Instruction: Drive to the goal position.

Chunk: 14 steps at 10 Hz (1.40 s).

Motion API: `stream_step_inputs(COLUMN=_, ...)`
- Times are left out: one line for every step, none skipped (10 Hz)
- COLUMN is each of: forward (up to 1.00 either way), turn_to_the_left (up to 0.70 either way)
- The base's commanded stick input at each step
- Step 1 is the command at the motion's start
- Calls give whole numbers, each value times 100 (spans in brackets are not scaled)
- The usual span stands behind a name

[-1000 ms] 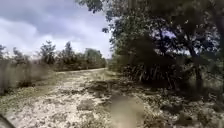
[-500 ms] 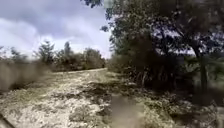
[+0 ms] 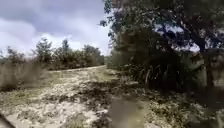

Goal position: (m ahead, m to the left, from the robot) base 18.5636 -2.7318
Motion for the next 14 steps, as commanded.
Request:
stream_step_inputs(forward=50, turn_to_the_left=50)
stream_step_inputs(forward=50, turn_to_the_left=36)
stream_step_inputs(forward=50, turn_to_the_left=0)
stream_step_inputs(forward=50, turn_to_the_left=0)
stream_step_inputs(forward=50, turn_to_the_left=0)
stream_step_inputs(forward=50, turn_to_the_left=0)
stream_step_inputs(forward=50, turn_to_the_left=0)
stream_step_inputs(forward=50, turn_to_the_left=0)
stream_step_inputs(forward=50, turn_to_the_left=0)
stream_step_inputs(forward=50, turn_to_the_left=0)
stream_step_inputs(forward=50, turn_to_the_left=0)
stream_step_inputs(forward=50, turn_to_the_left=0)
stream_step_inputs(forward=50, turn_to_the_left=0)
stream_step_inputs(forward=50, turn_to_the_left=0)
